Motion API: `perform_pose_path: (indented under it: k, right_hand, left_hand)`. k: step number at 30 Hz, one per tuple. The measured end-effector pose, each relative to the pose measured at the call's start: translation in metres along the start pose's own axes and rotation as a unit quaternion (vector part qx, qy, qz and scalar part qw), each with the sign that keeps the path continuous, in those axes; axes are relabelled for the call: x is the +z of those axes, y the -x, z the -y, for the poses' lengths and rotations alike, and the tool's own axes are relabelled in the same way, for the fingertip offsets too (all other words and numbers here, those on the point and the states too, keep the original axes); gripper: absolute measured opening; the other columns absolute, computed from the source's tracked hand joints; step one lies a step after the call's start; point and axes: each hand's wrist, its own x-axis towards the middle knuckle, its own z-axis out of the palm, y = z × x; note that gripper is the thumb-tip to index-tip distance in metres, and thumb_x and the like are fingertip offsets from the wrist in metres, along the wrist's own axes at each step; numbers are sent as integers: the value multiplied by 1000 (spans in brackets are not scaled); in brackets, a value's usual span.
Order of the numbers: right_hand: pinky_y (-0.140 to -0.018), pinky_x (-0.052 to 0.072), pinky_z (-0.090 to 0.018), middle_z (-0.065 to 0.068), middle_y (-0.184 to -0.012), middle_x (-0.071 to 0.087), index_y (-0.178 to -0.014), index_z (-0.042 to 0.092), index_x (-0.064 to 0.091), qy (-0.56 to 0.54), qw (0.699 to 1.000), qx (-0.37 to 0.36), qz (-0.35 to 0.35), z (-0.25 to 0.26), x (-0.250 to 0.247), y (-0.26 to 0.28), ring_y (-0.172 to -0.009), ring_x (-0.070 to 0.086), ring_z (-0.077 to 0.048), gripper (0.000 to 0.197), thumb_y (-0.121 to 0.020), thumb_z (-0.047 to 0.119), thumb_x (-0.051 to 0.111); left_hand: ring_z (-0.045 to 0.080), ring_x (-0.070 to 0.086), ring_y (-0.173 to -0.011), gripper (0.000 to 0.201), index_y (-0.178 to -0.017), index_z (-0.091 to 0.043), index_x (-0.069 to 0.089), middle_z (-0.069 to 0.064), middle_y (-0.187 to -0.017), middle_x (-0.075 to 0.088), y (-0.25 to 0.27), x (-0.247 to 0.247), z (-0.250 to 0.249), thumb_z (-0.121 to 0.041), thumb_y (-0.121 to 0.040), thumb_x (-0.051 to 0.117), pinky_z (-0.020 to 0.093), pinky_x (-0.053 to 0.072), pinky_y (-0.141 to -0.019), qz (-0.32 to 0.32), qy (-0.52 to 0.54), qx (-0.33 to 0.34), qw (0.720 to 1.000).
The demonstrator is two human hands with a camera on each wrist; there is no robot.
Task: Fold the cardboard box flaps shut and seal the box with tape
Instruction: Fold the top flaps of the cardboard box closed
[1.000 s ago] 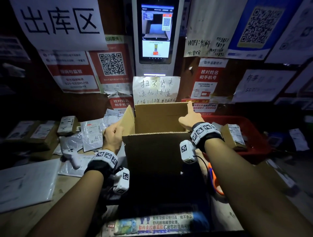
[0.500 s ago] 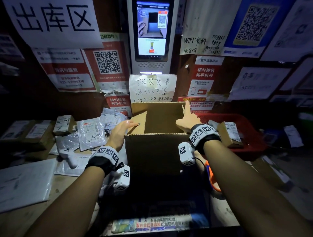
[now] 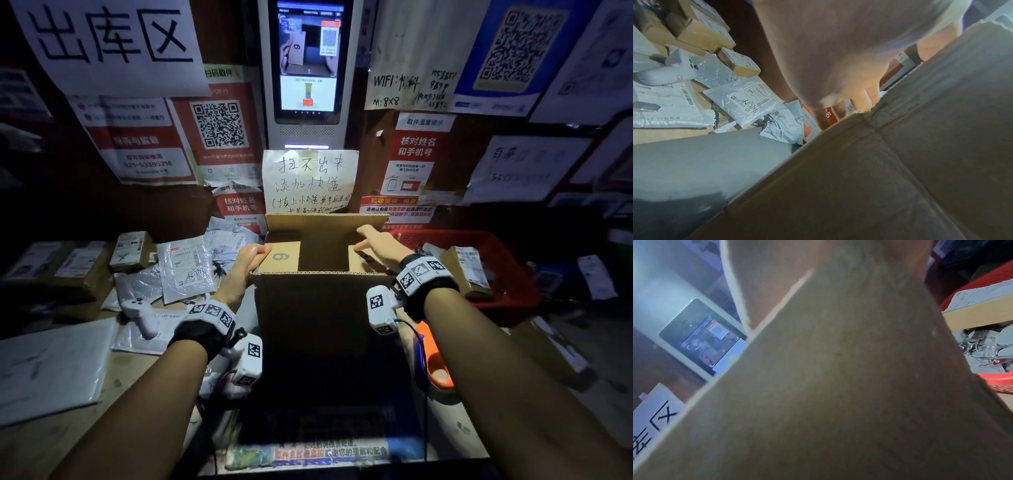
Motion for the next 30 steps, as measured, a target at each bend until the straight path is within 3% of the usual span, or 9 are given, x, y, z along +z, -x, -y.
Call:
perform_pose_path:
  k: [2, 5, 10, 15, 18, 21, 24, 27, 30]
  right_hand:
    - [-104, 30, -47, -14, -141, 55, -114, 13, 67, -7, 999, -13, 31, -3, -6, 4, -135, 41, -27, 59, -94, 58, 33]
    - [-116, 10, -59, -10, -137, 60, -151, 29, 35, -19, 997, -21, 65, -8, -16, 8, -148, 23, -31, 65, -96, 64, 29]
    - [-119, 6, -58, 1, -141, 58, -150, 47, 32, -16, 995, -13, 93, -15, -25, 17, -148, 23, -30, 81, -79, 85, 40]
    - [-118, 19, -55, -3, -138, 60, -133, 39, 60, -42, 994, 1, 105, -20, -26, 9, -140, 39, -29, 94, -57, 94, 56]
    - [-117, 27, -48, -3, -145, 51, -137, 20, 57, 8, 997, -29, 78, -24, -25, 2, -137, 43, -28, 97, -64, 82, 66]
    - [-111, 34, -42, 5, -128, 59, -114, 21, 69, 62, 992, -104, 38, -31, -23, 1, -136, 45, -28, 47, -82, 56, 70]
    - [-107, 35, -35, -5, -145, 52, -111, 18, 73, 69, 990, -120, -33, -38, -18, 1, -135, 47, -26, 36, -84, 41, 76]
    - [-90, 39, -29, -3, -125, 59, -115, 16, 62, 74, 980, -136, -129, -42, -9, 2, -121, 54, -25, 45, -78, 35, 82]
    - [-105, 39, -46, -18, -147, 37, -144, 29, 26, 51, 980, -112, -158, -46, -2, -2, -134, 41, -38, 91, -74, 29, 85]
  left_hand:
    - [15, 65, -112, 67, -108, -19, 61, 0, -119, 69, 5, 4, -5, -75, -72, 61, 24, 51, -87, 25, 1, 0, 1000]
    - [15, 49, -130, 111, -120, -13, 60, -6, -150, 38, 9, 2, -3, -95, -45, 58, 34, 41, -103, 61, -21, 16, 998]
    - [14, 42, -131, 139, -144, -7, 44, -4, -147, 42, 10, 12, -17, -75, -27, 80, 39, 31, -110, 70, -26, -40, 996]
    - [6, 50, -127, 74, -114, -45, 67, -14, -133, 60, 2, 1, -1, -91, -57, 58, 40, 40, -109, -14, -92, -3, 996]
    - [9, 55, -125, 51, -112, -37, 72, -15, -130, 63, -8, -1, 14, -73, -80, 57, 44, 41, -111, -74, -146, 22, 986]
    - [8, 59, -118, 41, -118, -25, 71, -15, -125, 66, -13, 1, 18, -52, -94, 53, 42, 45, -106, -116, -204, 36, 972]
    - [10, 62, -112, 39, -120, -30, 70, -18, -120, 67, -12, 0, 21, -51, -90, 55, 43, 49, -102, -144, -230, 46, 961]
    - [12, 61, -110, 30, -120, -29, 68, -11, -122, 66, -14, 5, 22, -35, -91, 62, 40, 47, -104, -169, -236, 67, 955]
    - [17, 58, -108, 50, -137, -23, 49, 2, -135, 53, -15, 5, 22, -19, -90, 67, 35, 47, -100, -188, -190, 64, 962]
